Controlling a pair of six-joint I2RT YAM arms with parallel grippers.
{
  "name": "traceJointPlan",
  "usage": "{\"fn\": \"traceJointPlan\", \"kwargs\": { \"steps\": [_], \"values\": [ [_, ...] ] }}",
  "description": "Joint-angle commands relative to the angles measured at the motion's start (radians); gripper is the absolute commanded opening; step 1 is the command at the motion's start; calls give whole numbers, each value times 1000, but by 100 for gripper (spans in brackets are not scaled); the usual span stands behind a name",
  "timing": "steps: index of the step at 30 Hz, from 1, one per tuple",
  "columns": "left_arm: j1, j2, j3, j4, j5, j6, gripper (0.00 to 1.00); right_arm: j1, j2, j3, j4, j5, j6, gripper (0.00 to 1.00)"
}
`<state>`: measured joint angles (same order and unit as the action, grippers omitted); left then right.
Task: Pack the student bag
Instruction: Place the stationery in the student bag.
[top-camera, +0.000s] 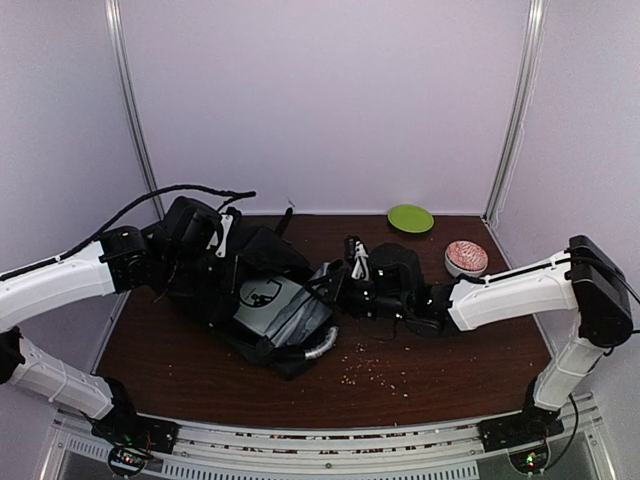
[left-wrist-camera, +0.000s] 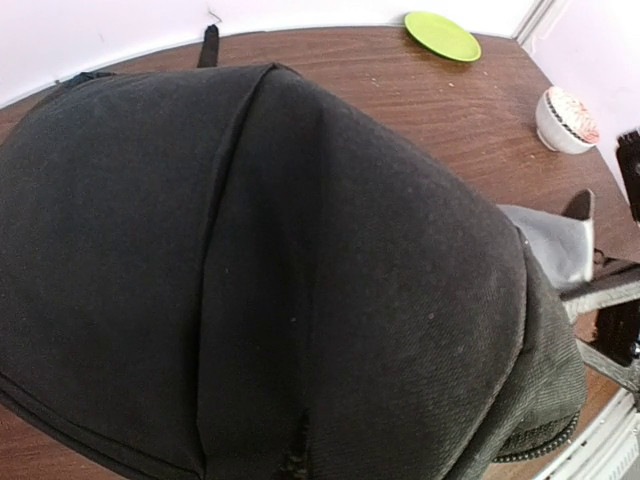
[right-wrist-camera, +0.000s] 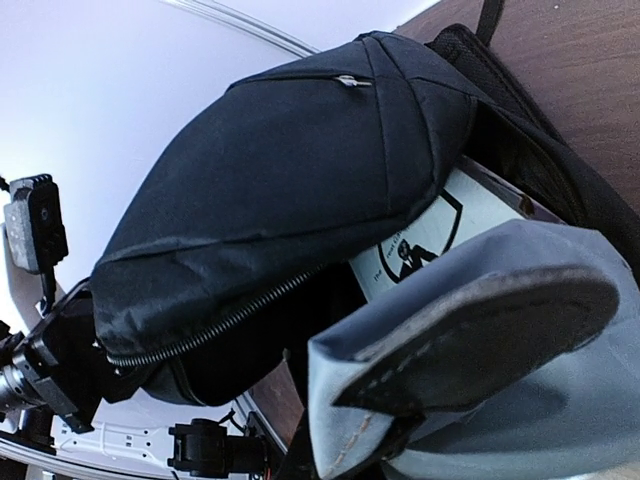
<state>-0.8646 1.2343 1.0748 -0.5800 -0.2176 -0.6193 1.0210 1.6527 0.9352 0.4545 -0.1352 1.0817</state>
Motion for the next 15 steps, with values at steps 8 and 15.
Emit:
{"fn": "traceJointPlan", "kwargs": {
  "steps": [8,15],
  "values": [
    [-17,-50,58,240,207,-71,0,-15,61,122,385,-76,14,0],
    [-17,-34,68,304,247,-103,0,-22,215,123,467,-13,22,0]
  ]
}}
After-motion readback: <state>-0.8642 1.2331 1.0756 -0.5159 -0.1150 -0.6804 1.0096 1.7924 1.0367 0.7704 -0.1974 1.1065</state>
